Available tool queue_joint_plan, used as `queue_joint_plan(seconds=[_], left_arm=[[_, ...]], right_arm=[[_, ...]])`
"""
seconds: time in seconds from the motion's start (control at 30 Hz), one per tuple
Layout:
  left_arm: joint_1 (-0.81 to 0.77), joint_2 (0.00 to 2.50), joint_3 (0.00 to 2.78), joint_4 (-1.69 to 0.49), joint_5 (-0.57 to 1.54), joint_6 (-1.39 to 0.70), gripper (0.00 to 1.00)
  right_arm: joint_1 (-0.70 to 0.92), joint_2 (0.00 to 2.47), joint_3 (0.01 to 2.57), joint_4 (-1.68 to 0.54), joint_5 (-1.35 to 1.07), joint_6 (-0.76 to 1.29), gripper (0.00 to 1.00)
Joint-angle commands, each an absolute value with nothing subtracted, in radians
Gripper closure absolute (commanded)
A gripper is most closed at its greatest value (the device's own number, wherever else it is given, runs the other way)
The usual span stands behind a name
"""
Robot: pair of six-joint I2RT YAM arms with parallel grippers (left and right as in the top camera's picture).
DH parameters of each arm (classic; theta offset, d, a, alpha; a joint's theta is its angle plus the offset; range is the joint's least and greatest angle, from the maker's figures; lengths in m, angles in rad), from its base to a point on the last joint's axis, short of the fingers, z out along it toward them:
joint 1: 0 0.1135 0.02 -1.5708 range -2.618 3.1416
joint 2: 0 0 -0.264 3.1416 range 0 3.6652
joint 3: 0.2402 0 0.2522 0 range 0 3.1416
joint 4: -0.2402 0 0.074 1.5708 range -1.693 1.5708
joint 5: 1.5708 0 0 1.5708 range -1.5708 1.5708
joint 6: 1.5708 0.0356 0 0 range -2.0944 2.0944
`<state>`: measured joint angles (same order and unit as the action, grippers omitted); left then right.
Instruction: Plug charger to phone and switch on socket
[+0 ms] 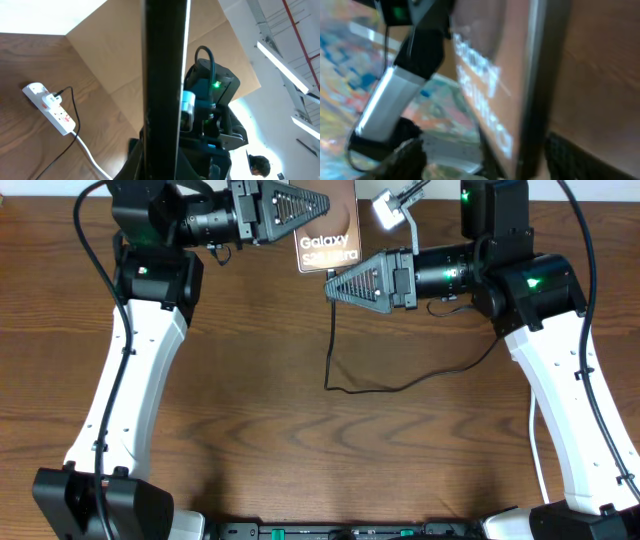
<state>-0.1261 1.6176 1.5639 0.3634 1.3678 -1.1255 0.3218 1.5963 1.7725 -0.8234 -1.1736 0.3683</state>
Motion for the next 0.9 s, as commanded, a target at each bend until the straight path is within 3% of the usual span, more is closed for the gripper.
queue_joint_plan(seconds=[0.0, 0.13, 0.57, 0.87], left_arm=[[-0.11, 1.631, 1.575, 0.35, 1.374, -1.117, 0.93], [-0.108, 1.66, 1.575, 0.307, 1.373, -1.116, 0.93], [-0.125, 1.845, 1.575, 0.292, 1.384, -1.026, 0.93], [-0.194, 2.004, 1.575, 0.289, 1.334, -0.975, 0.93]], right_arm=[[0.311, 1.59, 1.785, -0.854, -1.097, 0.362, 0.15], [0.308, 1.59, 1.785, -0.897, -1.023, 0.361, 0.07], [0.202, 1.589, 1.785, -1.21, -0.695, 0.302, 0.01], [0.189, 1.589, 1.785, -1.262, -0.659, 0.253, 0.01]])
